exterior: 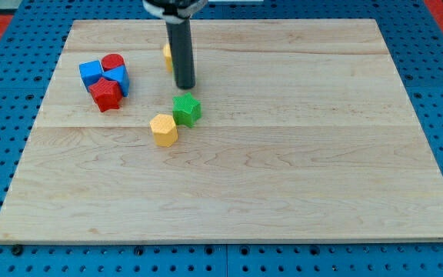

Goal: Move the yellow heart and green circle to the top left

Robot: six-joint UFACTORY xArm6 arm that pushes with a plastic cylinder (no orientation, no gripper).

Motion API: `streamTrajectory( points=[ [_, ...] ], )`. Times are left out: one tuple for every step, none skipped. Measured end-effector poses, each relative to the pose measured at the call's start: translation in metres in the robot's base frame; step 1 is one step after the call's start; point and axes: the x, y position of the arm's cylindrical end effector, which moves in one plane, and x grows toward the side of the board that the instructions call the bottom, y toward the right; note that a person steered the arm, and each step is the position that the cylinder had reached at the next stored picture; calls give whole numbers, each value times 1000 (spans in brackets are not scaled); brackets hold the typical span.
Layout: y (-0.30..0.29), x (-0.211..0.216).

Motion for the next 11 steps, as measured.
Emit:
streamTrajectory(
  points=[
    [0, -46],
    [40, -51],
    [59, -60],
    [-32, -62],
    [-102, -73],
    [-89, -72],
    [-9, -56],
    [49, -100],
    [3, -123],
    [-76, -113],
    [-72, -113]
  ],
)
